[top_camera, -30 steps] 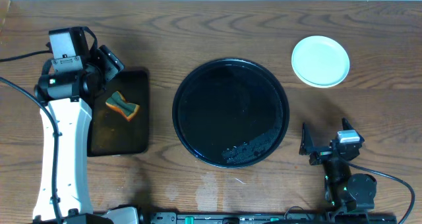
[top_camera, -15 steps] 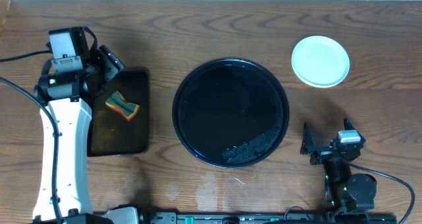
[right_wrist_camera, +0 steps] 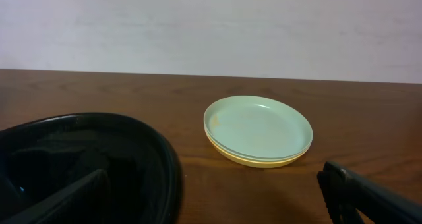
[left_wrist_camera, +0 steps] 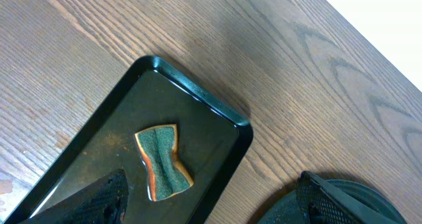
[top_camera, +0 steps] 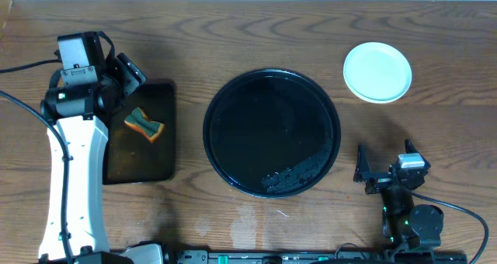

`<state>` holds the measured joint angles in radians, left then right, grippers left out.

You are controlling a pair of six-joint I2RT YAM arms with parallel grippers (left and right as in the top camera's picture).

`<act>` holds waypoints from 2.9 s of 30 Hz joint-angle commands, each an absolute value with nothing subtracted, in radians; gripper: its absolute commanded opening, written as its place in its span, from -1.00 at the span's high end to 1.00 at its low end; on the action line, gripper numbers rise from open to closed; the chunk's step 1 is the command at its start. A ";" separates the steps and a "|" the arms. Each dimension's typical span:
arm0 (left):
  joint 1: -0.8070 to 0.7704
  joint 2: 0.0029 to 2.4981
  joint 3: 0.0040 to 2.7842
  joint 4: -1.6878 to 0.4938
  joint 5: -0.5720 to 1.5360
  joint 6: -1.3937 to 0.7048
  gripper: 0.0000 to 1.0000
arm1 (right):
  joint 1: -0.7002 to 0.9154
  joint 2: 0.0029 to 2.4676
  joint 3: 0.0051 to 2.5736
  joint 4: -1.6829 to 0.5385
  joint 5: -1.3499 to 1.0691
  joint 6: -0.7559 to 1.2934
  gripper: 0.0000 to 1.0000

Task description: Clean dirty plates on tray and stack at the side

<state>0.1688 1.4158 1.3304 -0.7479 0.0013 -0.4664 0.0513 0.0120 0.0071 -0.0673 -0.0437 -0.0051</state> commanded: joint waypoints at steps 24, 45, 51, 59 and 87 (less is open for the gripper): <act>0.115 1.317 1.084 -0.771 -0.038 -0.330 -0.64 | 0.046 0.006 0.006 -0.073 -0.027 -0.017 -0.98; 0.038 0.733 0.237 -0.017 -0.033 -0.179 -0.64 | 0.046 0.006 0.006 -0.073 -0.027 -0.017 -0.99; 0.038 0.590 0.107 0.082 -0.020 -0.161 -0.64 | 0.046 0.006 0.006 -0.073 -0.027 -0.017 -0.98; 0.038 0.397 0.019 0.115 0.072 -0.038 -0.64 | 0.046 0.006 0.006 -0.073 -0.027 -0.017 -0.99; 0.031 0.002 0.004 -0.064 0.106 -0.001 -0.64 | 0.046 0.006 0.006 -0.073 -0.027 -0.017 -0.99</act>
